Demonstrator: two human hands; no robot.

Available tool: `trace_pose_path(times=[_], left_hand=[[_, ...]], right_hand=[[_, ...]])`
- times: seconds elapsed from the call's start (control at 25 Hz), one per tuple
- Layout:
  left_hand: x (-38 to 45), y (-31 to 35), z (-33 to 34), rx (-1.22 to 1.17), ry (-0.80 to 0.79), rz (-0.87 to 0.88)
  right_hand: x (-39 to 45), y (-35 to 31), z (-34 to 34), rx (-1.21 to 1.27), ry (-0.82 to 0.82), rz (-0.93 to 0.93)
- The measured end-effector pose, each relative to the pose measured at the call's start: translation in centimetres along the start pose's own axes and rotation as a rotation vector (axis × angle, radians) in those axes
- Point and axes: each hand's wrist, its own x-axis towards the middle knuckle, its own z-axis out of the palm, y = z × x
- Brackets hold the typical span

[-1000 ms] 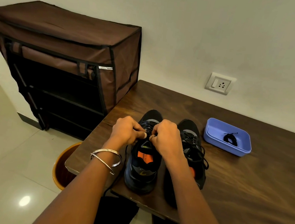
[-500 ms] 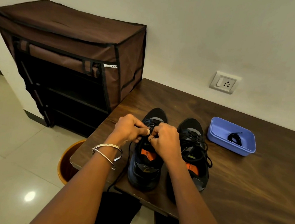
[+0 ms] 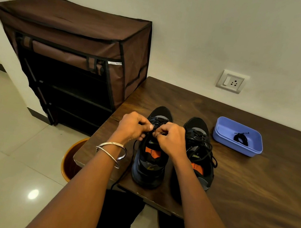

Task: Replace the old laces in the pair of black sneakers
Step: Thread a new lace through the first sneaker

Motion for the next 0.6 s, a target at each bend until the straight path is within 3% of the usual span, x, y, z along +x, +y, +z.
trace_pose_path(times=[0.2, 0.6], left_hand=[[-0.16, 0.24, 0.18, 0.004, -0.014, -0.008], [0.12, -0.06, 0.48, 0.013, -0.001, -0.059]], right_hand=[[-0.03, 0.13, -0.13, 0.011, 0.014, -0.009], [0.04, -0.09, 0.16, -0.311, -0.027, -0.086]])
